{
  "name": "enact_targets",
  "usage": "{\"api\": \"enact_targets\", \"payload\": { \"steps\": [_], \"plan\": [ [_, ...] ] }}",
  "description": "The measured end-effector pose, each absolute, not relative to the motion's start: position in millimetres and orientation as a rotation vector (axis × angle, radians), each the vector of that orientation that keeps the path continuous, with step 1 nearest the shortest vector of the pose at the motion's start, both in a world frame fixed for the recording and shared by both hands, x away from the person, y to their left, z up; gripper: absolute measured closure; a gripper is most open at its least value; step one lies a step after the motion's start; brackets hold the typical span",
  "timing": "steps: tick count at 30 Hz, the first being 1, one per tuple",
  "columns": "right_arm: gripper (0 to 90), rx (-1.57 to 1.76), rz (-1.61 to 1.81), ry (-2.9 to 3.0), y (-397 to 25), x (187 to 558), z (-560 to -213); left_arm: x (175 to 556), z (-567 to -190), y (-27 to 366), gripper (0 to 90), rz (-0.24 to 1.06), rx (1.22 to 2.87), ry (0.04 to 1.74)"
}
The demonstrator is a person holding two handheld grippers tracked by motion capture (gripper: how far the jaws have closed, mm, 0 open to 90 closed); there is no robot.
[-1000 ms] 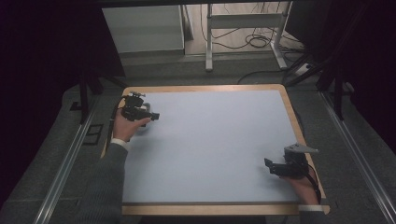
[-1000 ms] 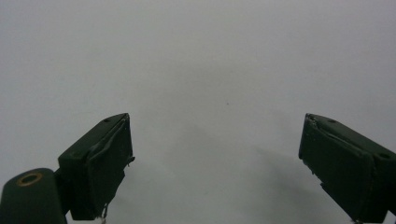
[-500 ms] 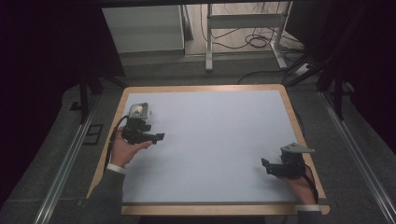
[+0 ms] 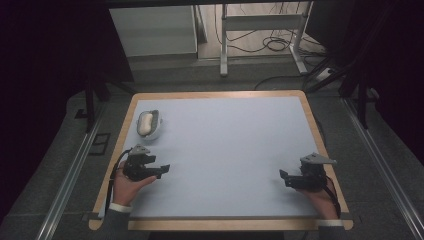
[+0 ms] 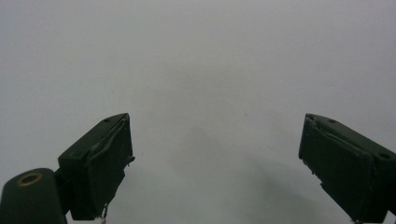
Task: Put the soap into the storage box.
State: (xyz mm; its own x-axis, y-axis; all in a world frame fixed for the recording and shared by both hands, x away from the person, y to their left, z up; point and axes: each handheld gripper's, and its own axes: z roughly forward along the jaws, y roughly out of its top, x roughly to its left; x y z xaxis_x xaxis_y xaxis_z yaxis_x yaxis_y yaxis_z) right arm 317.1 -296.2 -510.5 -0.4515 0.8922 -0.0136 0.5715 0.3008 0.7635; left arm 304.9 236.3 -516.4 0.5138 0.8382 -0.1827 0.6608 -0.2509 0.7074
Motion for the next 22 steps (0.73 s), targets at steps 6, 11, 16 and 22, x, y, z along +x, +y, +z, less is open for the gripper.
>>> {"api": "enact_targets", "payload": {
  "steps": [6, 11, 16, 22],
  "plan": [
    [9.7, 1.297, 0.979, 2.139, -295.6, 316.5, -510.4, 298.8, -520.5, 241.7, 27.6, 0.291, 2.004, 1.226],
    [9.7, 1.295, 0.979, 2.143, -295.4, 316.2, -511.1, 299.9, -519.6, 240.6, 28.8, 0.329, 1.977, 1.215],
    [9.7, 1.303, 0.985, 2.13, -299.4, 314.7, -510.3, 301.0, -518.0, 235.9, 29.6, 0.345, 1.986, 1.203],
    [9.8, 1.297, 0.981, 2.137, -297.9, 313.5, -510.3, 302.9, -518.8, 235.1, 28.8, 0.328, 2.01, 1.21]
  ]
}}
